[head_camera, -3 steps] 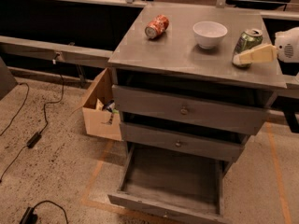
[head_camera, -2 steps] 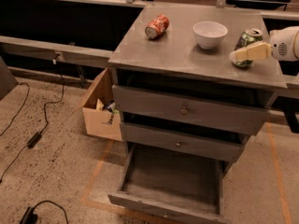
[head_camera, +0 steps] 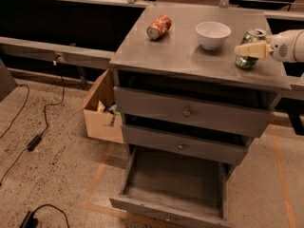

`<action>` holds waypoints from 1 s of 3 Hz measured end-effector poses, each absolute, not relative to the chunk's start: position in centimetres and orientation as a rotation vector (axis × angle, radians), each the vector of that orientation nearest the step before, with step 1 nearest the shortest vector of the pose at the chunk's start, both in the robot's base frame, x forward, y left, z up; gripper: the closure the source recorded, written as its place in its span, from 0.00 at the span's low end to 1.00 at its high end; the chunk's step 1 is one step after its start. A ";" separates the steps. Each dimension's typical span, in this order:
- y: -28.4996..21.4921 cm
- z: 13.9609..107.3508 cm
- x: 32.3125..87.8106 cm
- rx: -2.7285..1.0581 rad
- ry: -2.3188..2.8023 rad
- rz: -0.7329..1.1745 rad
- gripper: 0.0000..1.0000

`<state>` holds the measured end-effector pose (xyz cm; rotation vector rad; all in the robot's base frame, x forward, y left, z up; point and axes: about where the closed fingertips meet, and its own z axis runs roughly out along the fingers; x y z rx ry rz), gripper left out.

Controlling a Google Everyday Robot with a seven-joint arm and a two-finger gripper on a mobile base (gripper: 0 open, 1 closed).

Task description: Place green can into bottom drawer

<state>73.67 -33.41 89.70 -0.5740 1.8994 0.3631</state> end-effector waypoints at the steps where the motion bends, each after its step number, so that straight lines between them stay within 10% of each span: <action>1: -33.3 90.0 73.2 -0.576 1.877 0.447 0.62; 3: -28.2 97.3 64.2 -0.699 1.870 0.757 1.00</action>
Offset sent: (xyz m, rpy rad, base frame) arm -0.0981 0.0613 0.1043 0.2490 0.1130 0.3201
